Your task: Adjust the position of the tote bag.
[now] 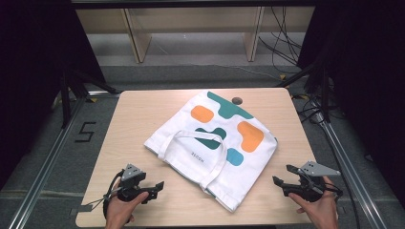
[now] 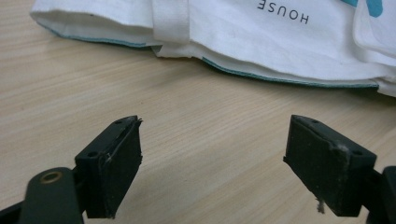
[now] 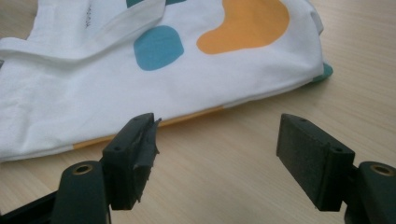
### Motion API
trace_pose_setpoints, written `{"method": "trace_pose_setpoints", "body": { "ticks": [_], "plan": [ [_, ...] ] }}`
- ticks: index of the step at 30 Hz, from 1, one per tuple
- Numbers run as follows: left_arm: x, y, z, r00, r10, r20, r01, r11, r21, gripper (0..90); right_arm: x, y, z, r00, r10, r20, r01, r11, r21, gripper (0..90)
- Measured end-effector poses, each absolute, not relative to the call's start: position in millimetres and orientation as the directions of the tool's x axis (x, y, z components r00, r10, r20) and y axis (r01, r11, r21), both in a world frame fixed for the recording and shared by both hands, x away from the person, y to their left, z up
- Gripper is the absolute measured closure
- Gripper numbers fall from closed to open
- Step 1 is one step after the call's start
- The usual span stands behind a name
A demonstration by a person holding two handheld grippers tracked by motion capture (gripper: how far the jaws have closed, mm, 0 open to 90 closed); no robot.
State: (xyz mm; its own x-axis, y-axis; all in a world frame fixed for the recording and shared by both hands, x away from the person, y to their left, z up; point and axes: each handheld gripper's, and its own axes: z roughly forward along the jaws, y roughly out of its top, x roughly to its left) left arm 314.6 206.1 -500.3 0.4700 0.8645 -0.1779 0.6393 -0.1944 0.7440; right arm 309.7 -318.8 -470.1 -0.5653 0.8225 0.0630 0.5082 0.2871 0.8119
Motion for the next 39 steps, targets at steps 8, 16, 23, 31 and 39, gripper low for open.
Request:
{"method": "trace_pose_setpoints", "body": {
  "ticks": [8, 16, 23, 31, 39],
  "plan": [
    [314.2, 210.7, -498.0, 0.464, 0.875, -0.136, 0.636, -0.222, 0.739, 17.5, 304.6, -302.8, -466.6, -0.6, 0.799, 0.025, 0.498, 0.349, 0.794, 30.0],
    [313.8, 208.5, -497.3, 0.473, 0.872, -0.128, 0.631, -0.234, 0.74, 18.9, 302.0, -281.3, -465.1, -0.68, 0.733, 0.032, 0.458, 0.39, 0.799, 29.7],
    [314.9, 205.9, -498.4, 0.455, 0.88, -0.137, 0.631, -0.21, 0.747, 18.9, 294.2, -242.1, -460.9, -0.719, 0.694, 0.036, 0.443, 0.418, 0.793, 30.6],
    [312.5, 206.1, -497.3, 0.456, 0.88, -0.132, 0.623, -0.209, 0.754, 18.9, 286.1, -197.2, -466.5, -0.801, 0.599, -0.006, 0.382, 0.518, 0.765, 29.4],
    [311.8, 206.9, -497.0, 0.461, 0.878, -0.13, 0.628, -0.219, 0.747, 18.9, 285.1, -165.9, -480.3, -0.823, 0.567, -0.023, 0.383, 0.584, 0.716, 29.0]
  ]
}}
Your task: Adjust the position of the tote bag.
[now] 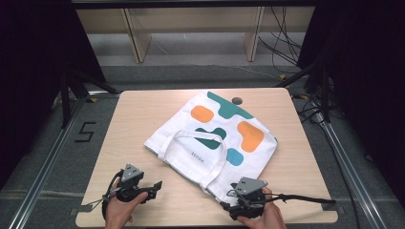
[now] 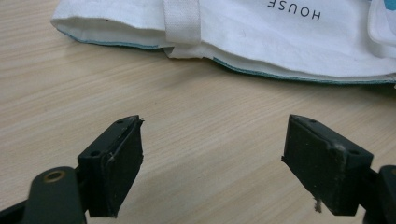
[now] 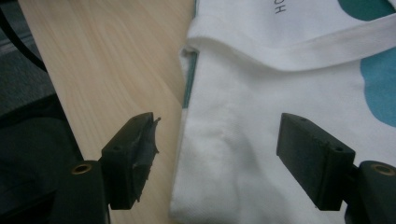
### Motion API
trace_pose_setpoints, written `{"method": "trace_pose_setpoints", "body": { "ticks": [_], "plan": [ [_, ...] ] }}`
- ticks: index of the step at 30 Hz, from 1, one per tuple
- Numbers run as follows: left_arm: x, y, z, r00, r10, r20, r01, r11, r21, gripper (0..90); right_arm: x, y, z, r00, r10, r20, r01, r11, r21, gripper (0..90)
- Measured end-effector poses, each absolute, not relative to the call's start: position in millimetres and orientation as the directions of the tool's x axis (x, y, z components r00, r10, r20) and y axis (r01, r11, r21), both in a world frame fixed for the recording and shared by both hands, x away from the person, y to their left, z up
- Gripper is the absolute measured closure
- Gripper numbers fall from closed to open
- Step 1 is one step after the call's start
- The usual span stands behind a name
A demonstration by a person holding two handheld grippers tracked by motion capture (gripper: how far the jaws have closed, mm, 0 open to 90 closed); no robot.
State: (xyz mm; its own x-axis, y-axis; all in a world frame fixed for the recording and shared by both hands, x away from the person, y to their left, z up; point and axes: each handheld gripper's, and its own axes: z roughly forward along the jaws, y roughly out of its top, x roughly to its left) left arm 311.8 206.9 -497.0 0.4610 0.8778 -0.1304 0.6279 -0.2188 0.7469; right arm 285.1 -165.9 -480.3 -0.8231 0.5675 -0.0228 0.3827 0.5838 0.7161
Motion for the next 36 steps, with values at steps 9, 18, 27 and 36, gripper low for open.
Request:
{"method": "trace_pose_setpoints", "body": {
  "ticks": [9, 18, 27, 36],
  "plan": [
    [312.4, 208.3, -497.6, 0.488, 0.865, -0.116, 0.627, -0.255, 0.736, 18.8, 288.3, -156.2, -492.6, -0.82, 0.557, -0.132, 0.364, 0.686, 0.63, 35.0],
    [310.3, 209.3, -496.4, 0.472, 0.873, -0.125, 0.625, -0.231, 0.746, 18.8, 279.4, -170.2, -483.4, -0.813, 0.525, -0.25, 0.286, 0.736, 0.614, 58.4],
    [310.8, 208.6, -497.4, 0.469, 0.875, -0.122, 0.625, -0.231, 0.746, 18.8, 292.2, -176.0, -496.0, -0.813, 0.495, -0.306, 0.279, 0.793, 0.541, 52.6],
    [309.0, 210.6, -495.7, 0.468, 0.877, -0.113, 0.622, -0.236, 0.747, 18.8, 296.5, -178.9, -487.7, -0.795, 0.57, -0.206, 0.334, 0.696, 0.636, 66.9]
  ]
}}
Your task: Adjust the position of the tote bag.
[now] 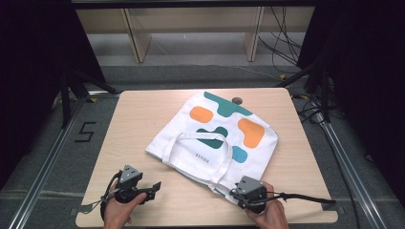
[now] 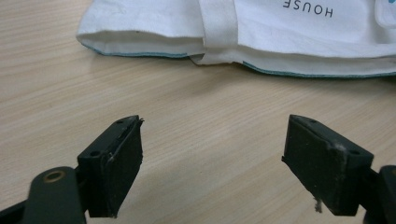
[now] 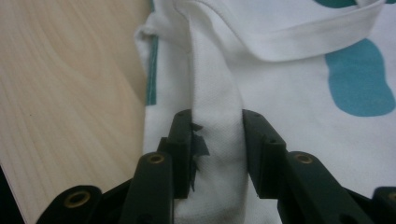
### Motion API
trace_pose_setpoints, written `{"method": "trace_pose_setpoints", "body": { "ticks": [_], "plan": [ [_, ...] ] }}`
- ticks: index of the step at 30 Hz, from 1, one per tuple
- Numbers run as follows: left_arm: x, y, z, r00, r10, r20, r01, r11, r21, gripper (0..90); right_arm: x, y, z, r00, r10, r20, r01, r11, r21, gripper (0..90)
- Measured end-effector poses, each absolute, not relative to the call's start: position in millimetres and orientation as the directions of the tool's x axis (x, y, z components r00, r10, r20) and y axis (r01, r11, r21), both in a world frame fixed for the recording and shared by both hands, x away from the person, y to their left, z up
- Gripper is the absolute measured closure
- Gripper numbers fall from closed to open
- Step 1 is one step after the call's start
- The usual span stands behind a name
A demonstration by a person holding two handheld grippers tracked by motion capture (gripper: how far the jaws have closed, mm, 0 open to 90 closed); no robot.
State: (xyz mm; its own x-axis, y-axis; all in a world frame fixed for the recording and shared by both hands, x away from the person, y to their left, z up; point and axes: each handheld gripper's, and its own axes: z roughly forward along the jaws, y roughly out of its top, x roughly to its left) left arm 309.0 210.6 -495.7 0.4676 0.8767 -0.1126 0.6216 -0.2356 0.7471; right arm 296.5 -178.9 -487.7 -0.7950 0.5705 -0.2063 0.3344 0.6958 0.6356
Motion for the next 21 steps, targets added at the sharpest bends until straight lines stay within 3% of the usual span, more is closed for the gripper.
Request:
{"method": "trace_pose_setpoints", "body": {
  "ticks": [2, 4, 8, 10, 21],
  "plan": [
    [308.7, 209.8, -496.5, 0.454, 0.883, -0.119, 0.624, -0.22, 0.749, 18.8, 296.7, -186.5, -482.3, -0.774, 0.604, -0.19, 0.363, 0.669, 0.648, 72.1],
    [308.4, 210.7, -495.3, 0.455, 0.883, -0.115, 0.622, -0.223, 0.751, 18.8, 296.1, -196.5, -476.1, -0.773, 0.603, -0.196, 0.339, 0.654, 0.676, 85.4],
    [313.6, 208.7, -493.7, 0.457, 0.888, -0.051, 0.598, -0.264, 0.756, 18.9, 297.9, -212.1, -465.5, -0.761, 0.613, -0.214, 0.308, 0.63, 0.713, 86.2],
    [317.2, 204.1, -492.7, 0.44, 0.896, -0.066, 0.581, -0.228, 0.781, 19.4, 299.2, -219.6, -463.4, -0.75, 0.632, -0.195, 0.323, 0.607, 0.726, 86.4],
    [366.4, 186.0, -506.4, 0.445, 0.884, 0.146, 0.564, -0.403, 0.721, 22.1, 305.6, -244.2, -449.4, -0.718, 0.677, -0.158, 0.332, 0.534, 0.778, 86.4]
  ]
}}
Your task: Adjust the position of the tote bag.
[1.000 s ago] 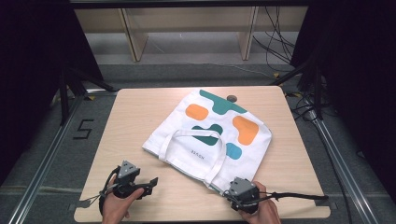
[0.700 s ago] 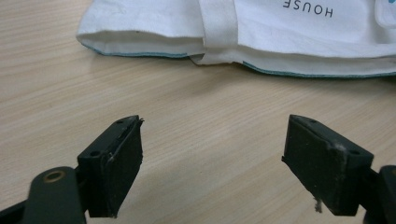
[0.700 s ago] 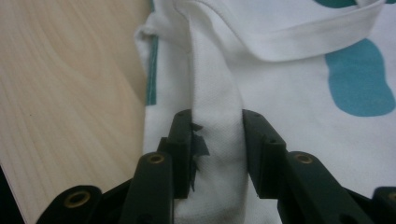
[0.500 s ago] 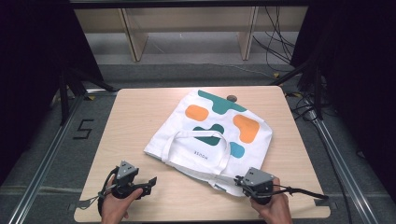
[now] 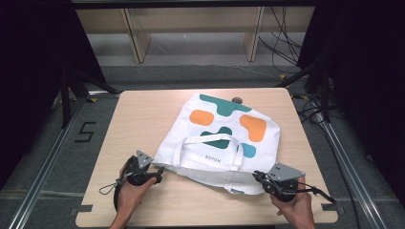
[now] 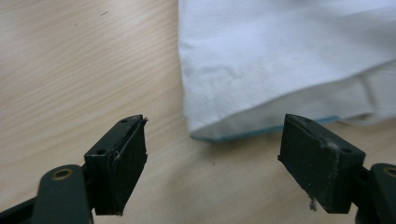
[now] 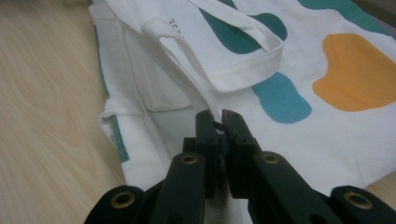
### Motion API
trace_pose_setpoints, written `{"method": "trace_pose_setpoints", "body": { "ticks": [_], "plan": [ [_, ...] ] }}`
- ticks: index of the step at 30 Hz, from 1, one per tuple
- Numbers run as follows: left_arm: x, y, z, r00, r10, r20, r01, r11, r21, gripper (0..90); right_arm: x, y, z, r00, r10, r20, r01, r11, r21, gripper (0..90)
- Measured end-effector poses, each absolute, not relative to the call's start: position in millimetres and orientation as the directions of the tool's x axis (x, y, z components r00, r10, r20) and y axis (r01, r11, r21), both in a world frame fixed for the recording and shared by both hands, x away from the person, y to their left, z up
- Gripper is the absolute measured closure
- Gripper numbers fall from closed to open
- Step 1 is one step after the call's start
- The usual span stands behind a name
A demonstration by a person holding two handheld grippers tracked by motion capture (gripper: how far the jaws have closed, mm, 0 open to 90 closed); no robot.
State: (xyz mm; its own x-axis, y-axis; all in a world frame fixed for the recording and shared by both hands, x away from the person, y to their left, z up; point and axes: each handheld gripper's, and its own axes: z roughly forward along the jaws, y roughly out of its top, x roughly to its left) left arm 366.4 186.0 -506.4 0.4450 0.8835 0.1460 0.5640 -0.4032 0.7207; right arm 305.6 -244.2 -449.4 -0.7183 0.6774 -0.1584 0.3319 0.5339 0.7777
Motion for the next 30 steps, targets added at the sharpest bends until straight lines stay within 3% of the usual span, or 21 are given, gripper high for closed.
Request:
{"method": "trace_pose_setpoints", "body": {
  "ticks": [4, 6, 7, 8, 10, 12, 13, 15, 16, 21, 25, 26, 27, 30],
  "plan": [
    [380.2, 179.9, -512.3, 0.446, 0.878, 0.175, 0.544, -0.421, 0.726, 24.1, 307.6, -249.9, -447.7, -0.718, 0.676, -0.165, 0.318, 0.53, 0.786, 86.3],
    [385.6, 176.9, -515.6, 0.455, 0.879, 0.144, 0.551, -0.404, 0.73, 25.8, 307.7, -251.6, -446.9, -0.718, 0.677, -0.16, 0.321, 0.526, 0.788, 86.3],
    [387.7, 176.1, -515.2, 0.459, 0.878, 0.136, 0.538, -0.396, 0.744, 33.4, 308.0, -252.3, -447.6, -0.721, 0.674, -0.159, 0.321, 0.528, 0.786, 86.2],
    [388.6, 176.6, -514.1, 0.475, 0.869, 0.142, 0.531, -0.411, 0.741, 33.4, 308.0, -252.3, -447.6, -0.721, 0.674, -0.159, 0.321, 0.528, 0.786, 86.2],
    [389.2, 173.3, -513.4, 0.511, 0.843, 0.169, 0.481, -0.444, 0.756, 48.5, 308.9, -252.2, -449.2, -0.726, 0.67, -0.155, 0.324, 0.532, 0.782, 85.8],
    [388.8, 167.6, -512.1, 0.526, 0.791, 0.313, 0.387, -0.55, 0.74, 65.6, 309.3, -251.0, -451.1, -0.737, 0.659, -0.151, 0.333, 0.548, 0.768, 84.5],
    [390.6, 167.8, -510.6, 0.554, 0.762, 0.335, 0.374, -0.588, 0.718, 70.8, 309.6, -250.7, -452.8, -0.751, 0.642, -0.154, 0.319, 0.556, 0.767, 83.8],
    [390.6, 168.2, -509.0, 0.558, 0.769, 0.313, 0.375, -0.569, 0.732, 80.4, 310.0, -250.9, -456.3, -0.756, 0.636, -0.155, 0.322, 0.567, 0.758, 80.5],
    [390.2, 168.1, -508.1, 0.56, 0.769, 0.307, 0.371, -0.564, 0.737, 83.2, 309.7, -249.2, -460.2, -0.754, 0.642, -0.143, 0.363, 0.588, 0.723, 74.0],
    [382.0, 168.9, -498.8, 0.577, 0.767, 0.282, 0.356, -0.547, 0.758, 85.0, 307.6, -242.5, -471.2, -0.758, 0.627, -0.181, 0.386, 0.654, 0.65, 60.5],
    [368.1, 173.3, -491.4, 0.621, 0.733, 0.28, 0.34, -0.573, 0.746, 85.3, 310.2, -240.5, -479.1, -0.755, 0.584, -0.3, 0.356, 0.748, 0.56, 60.1],
    [364.3, 173.6, -491.3, 0.626, 0.736, 0.258, 0.344, -0.558, 0.755, 85.4, 312.6, -242.4, -481.0, -0.758, 0.572, -0.312, 0.356, 0.764, 0.538, 65.2],
    [358.8, 174.3, -489.6, 0.627, 0.736, 0.255, 0.348, -0.557, 0.754, 85.5, 313.1, -247.1, -481.7, -0.76, 0.568, -0.315, 0.36, 0.773, 0.522, 77.2],
    [338.3, 171.5, -486.6, 0.65, 0.695, 0.308, 0.328, -0.622, 0.711, 85.7, 315.9, -252.2, -478.0, -0.757, 0.554, -0.347, 0.337, 0.785, 0.519, 83.7]
  ]
}}
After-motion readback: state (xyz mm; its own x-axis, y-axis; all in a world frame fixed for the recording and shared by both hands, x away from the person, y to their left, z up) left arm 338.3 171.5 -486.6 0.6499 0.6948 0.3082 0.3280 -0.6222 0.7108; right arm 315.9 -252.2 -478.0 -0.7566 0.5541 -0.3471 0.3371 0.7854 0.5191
